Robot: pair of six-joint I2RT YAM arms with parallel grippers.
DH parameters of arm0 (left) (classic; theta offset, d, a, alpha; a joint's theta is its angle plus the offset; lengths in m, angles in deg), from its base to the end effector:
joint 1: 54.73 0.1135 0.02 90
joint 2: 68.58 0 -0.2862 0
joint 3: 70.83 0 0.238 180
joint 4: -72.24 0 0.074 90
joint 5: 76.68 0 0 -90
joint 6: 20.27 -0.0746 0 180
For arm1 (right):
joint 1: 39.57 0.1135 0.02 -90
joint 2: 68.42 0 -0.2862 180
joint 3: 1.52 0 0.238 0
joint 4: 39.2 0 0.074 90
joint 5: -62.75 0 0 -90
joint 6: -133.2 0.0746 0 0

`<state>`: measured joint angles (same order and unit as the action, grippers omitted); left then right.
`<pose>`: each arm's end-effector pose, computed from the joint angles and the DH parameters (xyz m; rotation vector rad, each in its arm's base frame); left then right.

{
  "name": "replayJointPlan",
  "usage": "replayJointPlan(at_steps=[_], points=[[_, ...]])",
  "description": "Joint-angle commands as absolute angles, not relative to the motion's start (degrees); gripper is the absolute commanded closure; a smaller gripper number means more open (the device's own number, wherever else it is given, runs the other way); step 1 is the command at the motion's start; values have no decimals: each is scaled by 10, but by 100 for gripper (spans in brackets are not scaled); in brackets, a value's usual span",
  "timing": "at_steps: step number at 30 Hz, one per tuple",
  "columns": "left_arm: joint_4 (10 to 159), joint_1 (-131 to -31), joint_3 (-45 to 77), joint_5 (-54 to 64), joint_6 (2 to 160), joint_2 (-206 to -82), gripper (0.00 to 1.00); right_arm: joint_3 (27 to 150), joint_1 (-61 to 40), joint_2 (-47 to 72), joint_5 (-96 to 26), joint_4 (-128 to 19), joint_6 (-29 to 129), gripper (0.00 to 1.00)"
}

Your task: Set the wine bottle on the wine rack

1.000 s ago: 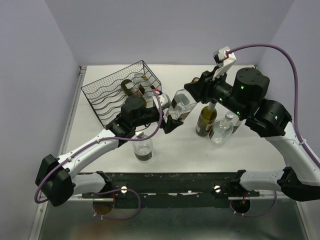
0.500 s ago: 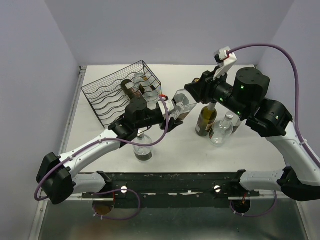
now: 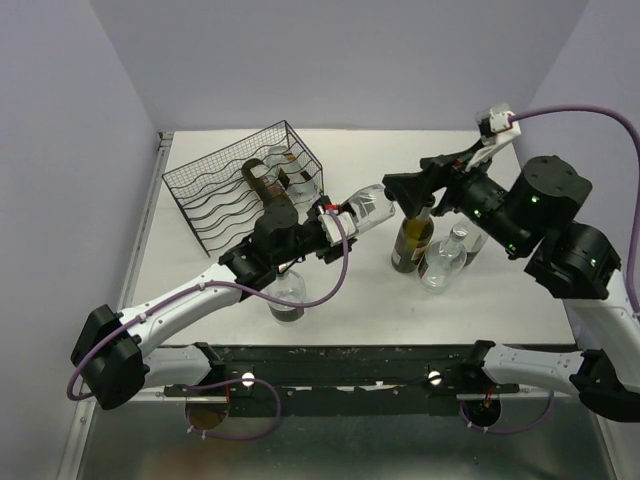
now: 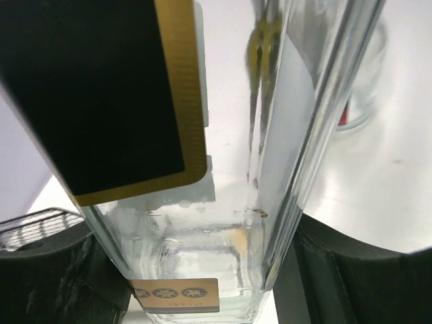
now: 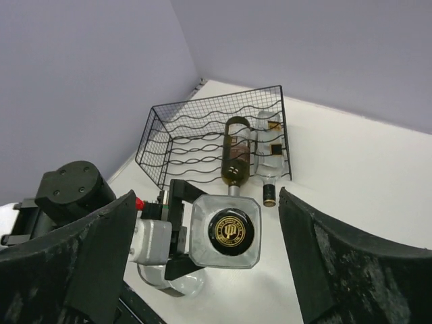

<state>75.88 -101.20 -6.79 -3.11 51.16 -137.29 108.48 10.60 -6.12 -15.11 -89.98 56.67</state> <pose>0.1895 -0.2301 0.3398 1.1148 1.3459 -0.6044 0.1362 0.1388 0.5350 -0.3635 1.6268 0.6788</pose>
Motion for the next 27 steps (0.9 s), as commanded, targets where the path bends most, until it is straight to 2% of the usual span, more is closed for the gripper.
replayJointPlan(at_steps=[1, 10, 13, 16, 20, 27], points=[[688, -1017, -53, 61, 397, -1347, 100, 1071, 106, -94, -129, -868, 559, 7], [614, -1028, -38, 129, 139, -1374, 100, 1112, 106, -97, -121, -949, 547, 7], [605, -1029, -30, 129, 63, -1386, 100, 1132, 106, -83, -122, -997, 546, 11], [589, -1029, -27, 145, -3, -1399, 100, 1156, 106, -65, -120, -1056, 554, 20], [589, -1029, -14, 162, -72, -1413, 100, 1114, 107, -74, -140, -1101, 562, 27], [591, -1029, -15, 146, -126, -1408, 100, 1038, 106, -95, -171, -1131, 575, 27]])
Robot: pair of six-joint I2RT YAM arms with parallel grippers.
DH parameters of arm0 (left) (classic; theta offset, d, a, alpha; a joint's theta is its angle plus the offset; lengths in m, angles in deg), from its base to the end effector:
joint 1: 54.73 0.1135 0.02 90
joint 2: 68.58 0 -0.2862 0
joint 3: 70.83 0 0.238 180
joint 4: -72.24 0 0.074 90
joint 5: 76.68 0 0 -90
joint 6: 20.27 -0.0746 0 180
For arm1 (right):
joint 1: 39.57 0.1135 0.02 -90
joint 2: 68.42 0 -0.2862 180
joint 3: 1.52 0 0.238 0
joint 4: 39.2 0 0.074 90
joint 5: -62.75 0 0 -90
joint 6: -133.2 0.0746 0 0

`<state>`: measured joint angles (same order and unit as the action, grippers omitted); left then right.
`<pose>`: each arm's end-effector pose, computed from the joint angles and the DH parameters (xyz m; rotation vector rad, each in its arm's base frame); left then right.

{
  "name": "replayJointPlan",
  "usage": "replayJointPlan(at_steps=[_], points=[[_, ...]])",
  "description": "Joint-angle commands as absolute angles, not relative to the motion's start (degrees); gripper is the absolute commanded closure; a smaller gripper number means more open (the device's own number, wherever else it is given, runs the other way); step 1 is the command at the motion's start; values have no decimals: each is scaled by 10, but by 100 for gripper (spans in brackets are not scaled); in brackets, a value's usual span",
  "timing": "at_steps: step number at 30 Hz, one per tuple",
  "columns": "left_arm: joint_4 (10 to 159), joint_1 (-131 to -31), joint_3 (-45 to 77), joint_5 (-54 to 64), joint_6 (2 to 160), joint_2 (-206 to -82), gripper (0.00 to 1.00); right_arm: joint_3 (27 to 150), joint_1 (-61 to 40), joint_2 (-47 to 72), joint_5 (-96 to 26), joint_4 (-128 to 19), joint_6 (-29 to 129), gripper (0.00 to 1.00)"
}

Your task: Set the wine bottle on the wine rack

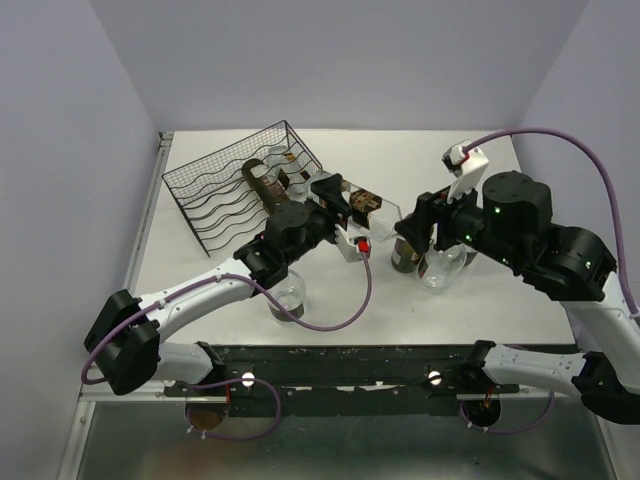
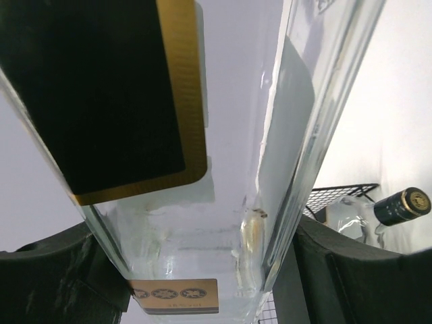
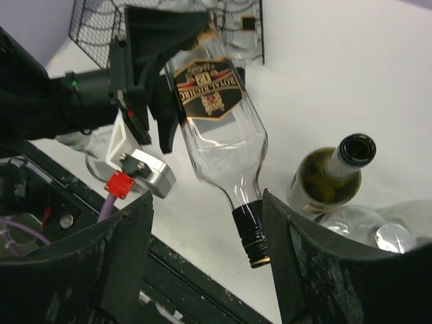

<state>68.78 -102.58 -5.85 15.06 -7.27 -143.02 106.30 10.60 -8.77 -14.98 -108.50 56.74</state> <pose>0.2203 -0.2400 0.3346 1.4888 0.8036 0.4082 0.1218 0.1213 0.4849 -0.4794 1.9087 0.5310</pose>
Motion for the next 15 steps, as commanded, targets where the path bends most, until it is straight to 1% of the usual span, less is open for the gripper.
replayJointPlan(at_steps=[1, 4, 6, 8, 15], points=[[593, -1029, -16, 141, -125, -1405, 100, 1034, 106, -94, -168, -1134, 574, 27], [603, -1030, -19, 134, -129, -1390, 100, 1016, 106, -93, -152, -1126, 571, 27], [634, -1039, -20, 141, -159, -1378, 100, 997, 106, -98, -147, -1117, 569, 27], [648, -1050, -19, 166, -174, -1366, 100, 983, 106, -99, -156, -1111, 568, 28], [673, -1054, -23, 165, -183, -1332, 100, 953, 106, -80, -187, -1101, 580, 29]])
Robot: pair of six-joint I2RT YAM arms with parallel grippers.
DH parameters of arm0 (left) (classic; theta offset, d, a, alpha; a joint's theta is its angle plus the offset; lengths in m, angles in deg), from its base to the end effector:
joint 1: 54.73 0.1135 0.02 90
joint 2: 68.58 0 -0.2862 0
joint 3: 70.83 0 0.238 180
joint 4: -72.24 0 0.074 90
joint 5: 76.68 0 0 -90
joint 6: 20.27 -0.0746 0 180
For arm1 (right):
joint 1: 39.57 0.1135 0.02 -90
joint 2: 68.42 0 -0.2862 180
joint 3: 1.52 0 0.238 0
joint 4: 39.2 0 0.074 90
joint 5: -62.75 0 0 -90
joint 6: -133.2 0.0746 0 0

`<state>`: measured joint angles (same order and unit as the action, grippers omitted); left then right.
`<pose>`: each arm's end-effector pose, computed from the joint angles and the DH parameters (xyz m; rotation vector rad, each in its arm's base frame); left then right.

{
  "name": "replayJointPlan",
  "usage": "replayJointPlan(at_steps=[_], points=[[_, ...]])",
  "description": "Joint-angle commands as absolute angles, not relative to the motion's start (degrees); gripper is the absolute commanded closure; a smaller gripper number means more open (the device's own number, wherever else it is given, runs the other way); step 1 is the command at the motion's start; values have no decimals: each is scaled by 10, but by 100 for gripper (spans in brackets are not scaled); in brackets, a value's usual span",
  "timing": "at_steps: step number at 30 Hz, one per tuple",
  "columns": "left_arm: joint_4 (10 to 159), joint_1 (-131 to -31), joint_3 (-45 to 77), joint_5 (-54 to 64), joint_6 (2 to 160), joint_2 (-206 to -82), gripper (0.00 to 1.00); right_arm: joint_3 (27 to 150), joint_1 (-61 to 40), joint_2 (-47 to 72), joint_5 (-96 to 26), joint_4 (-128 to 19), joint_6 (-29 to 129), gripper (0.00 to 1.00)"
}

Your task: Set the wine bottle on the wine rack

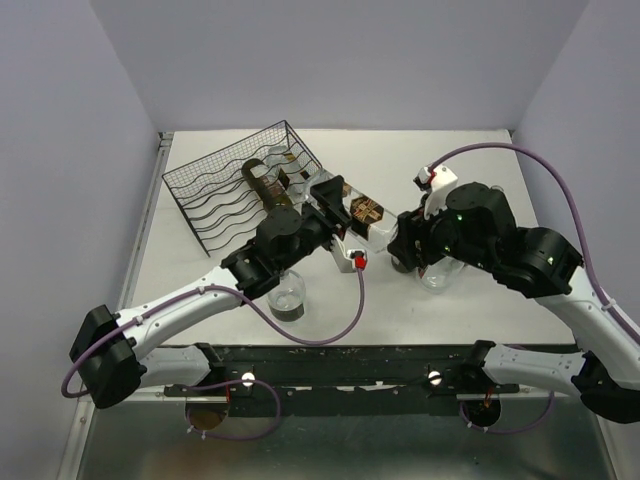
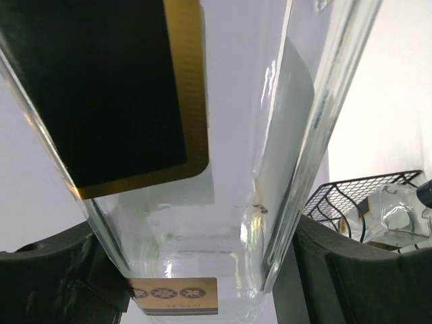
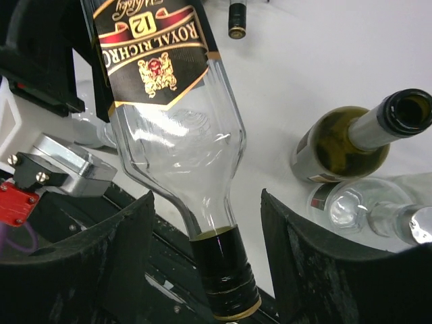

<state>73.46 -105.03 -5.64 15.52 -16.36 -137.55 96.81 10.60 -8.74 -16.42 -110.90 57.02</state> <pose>0.1956 -0.2311 0.3520 1.5510 0.6524 0.5044 0.1292 0.1330 0.4289 -0.5701 2.0938 0.4486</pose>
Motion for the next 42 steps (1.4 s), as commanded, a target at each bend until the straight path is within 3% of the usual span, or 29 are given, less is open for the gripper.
replayJointPlan(at_steps=[1, 12, 23, 35, 39, 42], points=[[674, -1054, -23, 167, -185, -1330, 100, 947, 106, -80, -193, -1098, 582, 30], [645, -1056, -21, 215, -236, -1350, 100, 932, 106, -51, -226, -1079, 595, 30], [707, -1056, 20, 217, -167, -1351, 100, 899, 106, -46, -249, -1056, 596, 32], [727, -1056, 27, 196, -150, -1348, 100, 888, 107, -44, -258, -1050, 588, 27], [768, -1056, 47, 197, -119, -1345, 100, 884, 107, -44, -261, -1054, 588, 32], [774, -1056, 48, 199, -117, -1345, 100, 881, 106, -46, -264, -1050, 588, 41]])
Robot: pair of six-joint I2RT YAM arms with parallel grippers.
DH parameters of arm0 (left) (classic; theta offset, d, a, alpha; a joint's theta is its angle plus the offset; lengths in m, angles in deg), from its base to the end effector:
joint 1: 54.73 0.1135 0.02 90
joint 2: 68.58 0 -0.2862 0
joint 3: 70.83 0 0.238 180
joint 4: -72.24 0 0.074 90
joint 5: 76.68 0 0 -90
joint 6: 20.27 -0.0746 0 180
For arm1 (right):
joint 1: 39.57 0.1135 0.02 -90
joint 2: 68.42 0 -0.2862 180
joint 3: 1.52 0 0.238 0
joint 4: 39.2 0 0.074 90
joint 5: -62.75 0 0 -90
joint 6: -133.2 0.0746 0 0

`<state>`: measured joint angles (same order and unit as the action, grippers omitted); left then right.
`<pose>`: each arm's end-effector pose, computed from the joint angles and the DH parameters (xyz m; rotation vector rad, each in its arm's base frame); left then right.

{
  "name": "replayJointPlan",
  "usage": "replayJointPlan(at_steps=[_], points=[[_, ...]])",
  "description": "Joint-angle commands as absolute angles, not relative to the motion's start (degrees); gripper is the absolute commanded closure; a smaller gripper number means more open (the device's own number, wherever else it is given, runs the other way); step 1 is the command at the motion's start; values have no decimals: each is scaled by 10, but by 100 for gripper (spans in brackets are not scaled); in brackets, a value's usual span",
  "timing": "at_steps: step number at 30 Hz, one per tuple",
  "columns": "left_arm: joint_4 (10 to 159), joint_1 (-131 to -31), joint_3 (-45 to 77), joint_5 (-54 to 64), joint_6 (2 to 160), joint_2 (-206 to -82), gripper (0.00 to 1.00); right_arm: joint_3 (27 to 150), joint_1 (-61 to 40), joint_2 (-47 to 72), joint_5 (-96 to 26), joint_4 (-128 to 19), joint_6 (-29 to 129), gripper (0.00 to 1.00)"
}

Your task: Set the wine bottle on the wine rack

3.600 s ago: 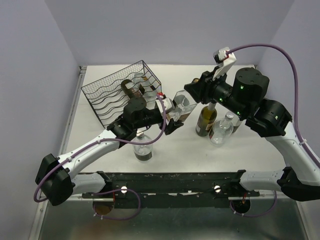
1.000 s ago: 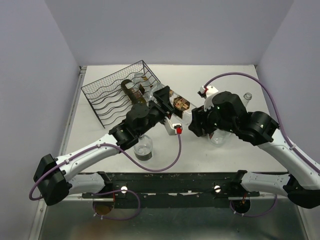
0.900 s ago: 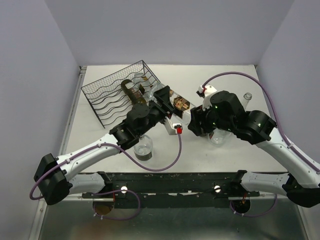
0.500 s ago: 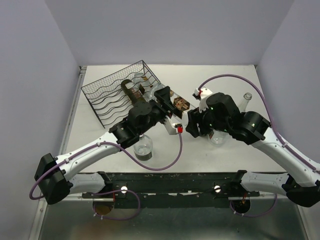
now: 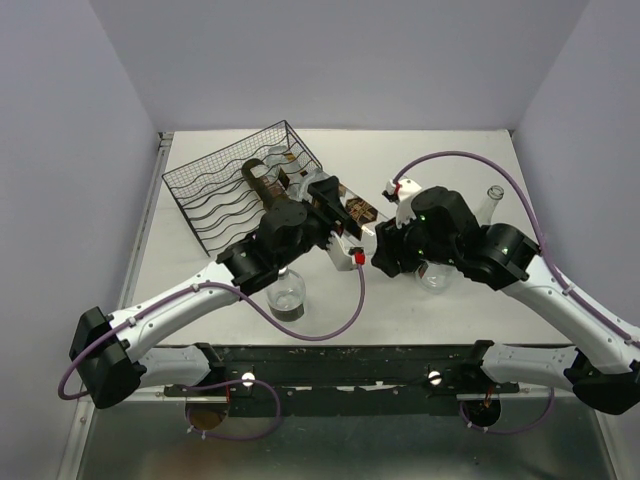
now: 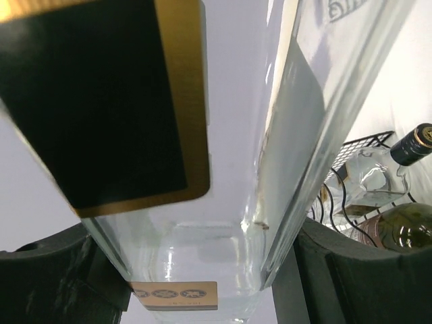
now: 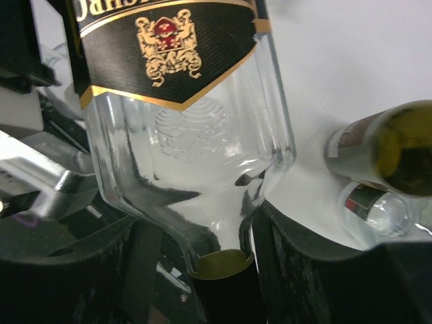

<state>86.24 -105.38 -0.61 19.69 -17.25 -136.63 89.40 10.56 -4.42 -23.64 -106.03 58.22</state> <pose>0.1940 -0.2235 0.3576 1.6563 0.7296 0.5534 0.1450 0.1663 0.3832 -0.6675 2.2234 0.5223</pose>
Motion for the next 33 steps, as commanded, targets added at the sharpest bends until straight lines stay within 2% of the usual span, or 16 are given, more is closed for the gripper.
replayJointPlan(at_steps=[1, 5, 6, 7, 11, 12, 13, 15, 18, 20, 21, 33], points=[[773, -1056, 48, 201, -117, -1347, 100, 879, 107, -47, -265, -1050, 588, 49], [783, -1056, 53, 206, -117, -1352, 100, 881, 107, -46, -262, -1052, 588, 82], [796, -1056, 57, 205, -116, -1353, 100, 881, 107, -45, -261, -1052, 588, 97], [811, -1056, 63, 204, -112, -1353, 100, 883, 106, -44, -256, -1051, 587, 99], [834, -1056, 70, 201, -98, -1349, 100, 882, 106, -47, -239, -1039, 588, 99], [835, -1056, 68, 201, -99, -1348, 98, 883, 107, -49, -239, -1036, 588, 99], [832, -1056, 64, 202, -99, -1348, 93, 882, 106, -51, -237, -1032, 587, 99], [817, -1056, 52, 205, -101, -1342, 76, 884, 106, -53, -234, -1023, 587, 99], [789, -1056, 29, 207, -110, -1338, 42, 888, 106, -59, -229, -1008, 588, 99], [782, -1056, 21, 208, -115, -1336, 31, 891, 107, -63, -230, -999, 588, 99], [781, -1056, 19, 210, -116, -1337, 1, 893, 106, -64, -229, -996, 586, 99], [785, -1056, 8, 224, -117, -1348, 1, 894, 106, -66, -180, -950, 590, 99]])
